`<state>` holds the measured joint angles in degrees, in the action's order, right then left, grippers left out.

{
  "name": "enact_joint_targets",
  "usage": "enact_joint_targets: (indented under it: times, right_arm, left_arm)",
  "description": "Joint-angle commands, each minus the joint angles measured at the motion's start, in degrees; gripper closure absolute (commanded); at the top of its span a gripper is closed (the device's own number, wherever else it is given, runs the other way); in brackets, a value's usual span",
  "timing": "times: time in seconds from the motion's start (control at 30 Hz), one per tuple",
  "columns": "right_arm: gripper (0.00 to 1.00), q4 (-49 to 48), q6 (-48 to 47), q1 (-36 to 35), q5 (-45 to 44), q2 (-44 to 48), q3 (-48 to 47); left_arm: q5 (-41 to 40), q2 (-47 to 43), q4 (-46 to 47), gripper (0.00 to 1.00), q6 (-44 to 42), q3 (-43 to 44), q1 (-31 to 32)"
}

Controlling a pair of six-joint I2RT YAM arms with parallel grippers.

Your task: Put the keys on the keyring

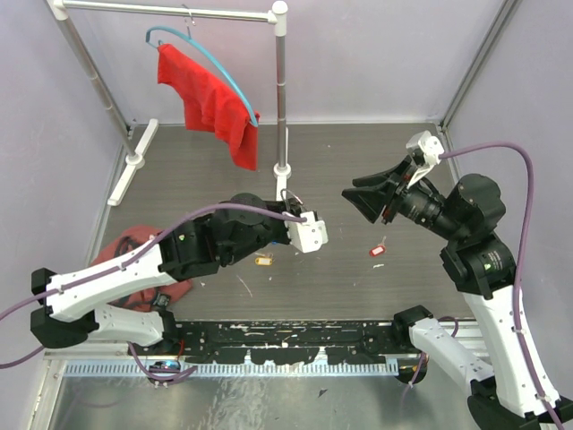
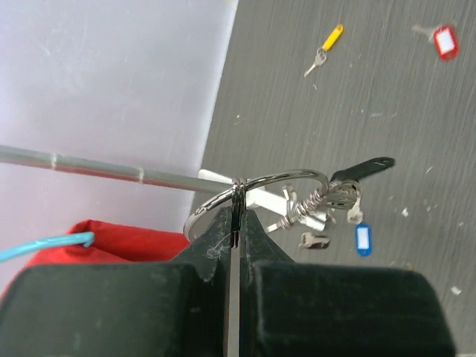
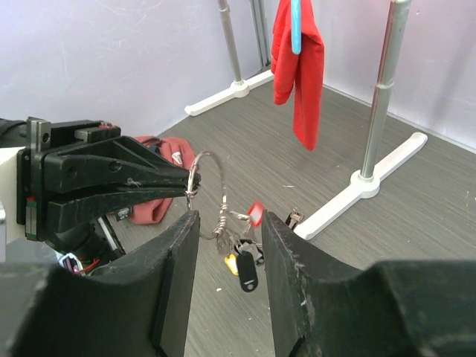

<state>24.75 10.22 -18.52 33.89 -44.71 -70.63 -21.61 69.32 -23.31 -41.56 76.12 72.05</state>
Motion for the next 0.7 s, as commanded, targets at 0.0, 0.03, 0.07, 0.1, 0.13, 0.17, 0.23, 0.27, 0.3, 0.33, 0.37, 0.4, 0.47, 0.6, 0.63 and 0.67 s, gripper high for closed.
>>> enact_joint_targets:
  times: [0.0,0.03,0.07,0.1,0.13,0.17,0.23,0.27,0.3,0.33,0.37,0.4,0.47,0.6,0.63,0.67]
  right_arm:
    - [0.55,-0.3,-1.3,0.1,-0.7,-0.5,-0.3]
    - [0.55,-0.2,-1.3,0.1,-0.8,-0.6,-0.1]
    - [0.54,-0.1,-1.4,0.2,-0.9,-0.5,0.1]
    - [0.54,0.0,-1.6,0.1,-1.1,-0.5,0.3]
    - [0.54,0.1,-1.6,0.1,-1.4,-0.4,0.6]
    - [0.54,0.3,-1.7,0.1,-1.9,-0.3,0.8]
    - [0.53,0.5,-1.9,0.1,-3.0,-0.1,1.2]
    - [0.53,0.6,-1.9,0.2,-3.6,0.0,1.4]
    - [0.53,0.6,-1.9,0.1,-4.1,0.1,1.5]
    - [0.53,0.7,-2.0,0.1,-4.4,0.1,1.7]
    - [0.53,0.7,-1.9,0.1,-4.7,0.1,1.8]
    - [0.53,0.8,-2.0,0.1,-4.8,0.1,1.9]
    - [0.53,0.8,-2.0,0.1,-5.3,0.1,2.2]
    - [0.52,1.1,-2.3,0.1,-6.0,0.5,2.3]
    - [0.52,1.2,-2.3,0.1,-6.2,0.5,2.3]
    - [0.52,1.2,-2.3,0.1,-6.3,0.5,2.3]
  left_arm:
    - [1.8,2.3,-13.0,1.0,-11.5,8.4,0.4]
    - [3.3,2.8,-17.7,1.0,-13.2,10.1,0.4]
    - [3.6,3.0,-21.7,1.0,-14.7,11.3,0.4]
    - [2.7,4.5,-24.3,1.0,-15.7,12.3,0.5]
    - [1.5,5.3,-27.2,1.0,-16.6,13.3,0.5]
    - [0.3,6.1,-30.3,1.0,-17.4,14.4,0.6]
    - [-1.4,8.1,-39.0,1.0,-18.1,17.4,0.7]
    - [-2.7,9.5,-43.3,1.0,-17.4,19.4,0.7]
    - [-4.1,11.2,-47.7,1.0,-16.5,21.1,0.7]
    - [-5.4,13.1,-52.0,1.0,-15.3,23.0,0.7]
    - [-6.6,14.7,-56.3,1.0,-14.0,24.5,0.7]
    - [-8.2,16.3,-59.0,1.0,-13.0,25.5,0.7]
    - [-11.1,17.1,-60.5,1.0,-12.5,24.9,0.7]
    - [-17.8,18.1,-64.2,1.0,-11.8,21.7,0.1]
    - [-18.3,18.0,-63.7,1.0,-11.9,21.3,-0.3]
    - [-19.3,17.7,-62.0,1.0,-12.3,20.4,-0.5]
